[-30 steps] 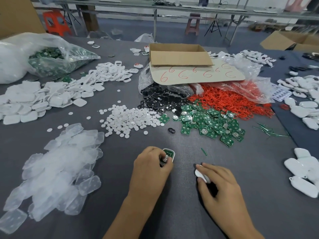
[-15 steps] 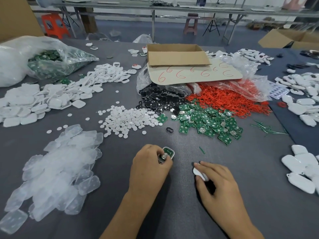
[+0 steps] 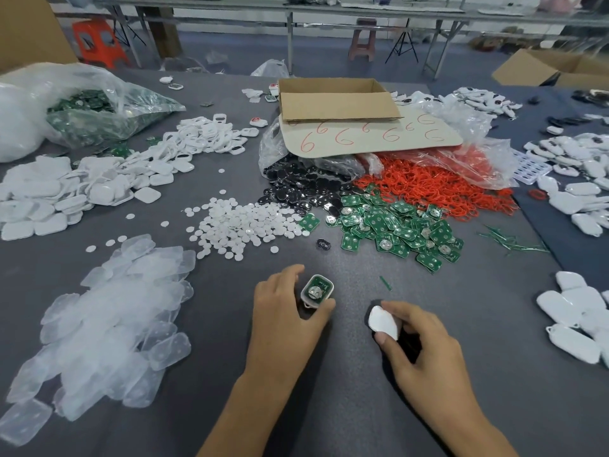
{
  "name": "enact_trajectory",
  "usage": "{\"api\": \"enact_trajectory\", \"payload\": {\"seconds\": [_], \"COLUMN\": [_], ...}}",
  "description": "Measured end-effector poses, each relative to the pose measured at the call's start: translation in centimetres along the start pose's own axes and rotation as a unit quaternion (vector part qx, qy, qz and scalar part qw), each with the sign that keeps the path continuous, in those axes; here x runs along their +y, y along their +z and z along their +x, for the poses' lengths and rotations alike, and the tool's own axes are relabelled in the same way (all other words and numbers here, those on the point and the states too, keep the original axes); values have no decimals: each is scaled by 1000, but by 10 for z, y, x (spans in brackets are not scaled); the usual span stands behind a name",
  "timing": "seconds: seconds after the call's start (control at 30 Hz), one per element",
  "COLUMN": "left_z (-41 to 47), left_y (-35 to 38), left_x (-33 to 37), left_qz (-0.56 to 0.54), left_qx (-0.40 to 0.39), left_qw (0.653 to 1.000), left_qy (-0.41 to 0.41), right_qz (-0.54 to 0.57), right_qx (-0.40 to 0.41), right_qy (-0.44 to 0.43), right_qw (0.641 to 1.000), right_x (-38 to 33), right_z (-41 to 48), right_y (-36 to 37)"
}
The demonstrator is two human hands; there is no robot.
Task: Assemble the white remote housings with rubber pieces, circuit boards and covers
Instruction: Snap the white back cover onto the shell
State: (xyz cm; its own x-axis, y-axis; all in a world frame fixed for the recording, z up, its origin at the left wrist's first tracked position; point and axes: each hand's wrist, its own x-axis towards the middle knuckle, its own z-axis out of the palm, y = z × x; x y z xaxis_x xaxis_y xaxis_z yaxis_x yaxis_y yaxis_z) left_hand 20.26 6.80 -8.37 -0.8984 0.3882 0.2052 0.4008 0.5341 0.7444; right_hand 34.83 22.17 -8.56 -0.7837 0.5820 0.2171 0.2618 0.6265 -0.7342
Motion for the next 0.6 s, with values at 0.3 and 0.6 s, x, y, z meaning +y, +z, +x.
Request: {"api": "enact_trajectory", "payload": {"seconds": [0.3, 0.6], "left_z": [-8, -11], "left_y": [-5, -5], "left_x": [-11, -12], "left_qz": [-25, -17], "left_qx": [-69, -92], "left_qw": [996, 990], "left_qy": [57, 103], "right_qz": [32, 60], "right_qx": [-34, -102], "right_qy": [-54, -89], "right_qw": [997, 989], "right_x": [-15, -25], "right_z": [21, 36], "right_y": [-10, -3]}}
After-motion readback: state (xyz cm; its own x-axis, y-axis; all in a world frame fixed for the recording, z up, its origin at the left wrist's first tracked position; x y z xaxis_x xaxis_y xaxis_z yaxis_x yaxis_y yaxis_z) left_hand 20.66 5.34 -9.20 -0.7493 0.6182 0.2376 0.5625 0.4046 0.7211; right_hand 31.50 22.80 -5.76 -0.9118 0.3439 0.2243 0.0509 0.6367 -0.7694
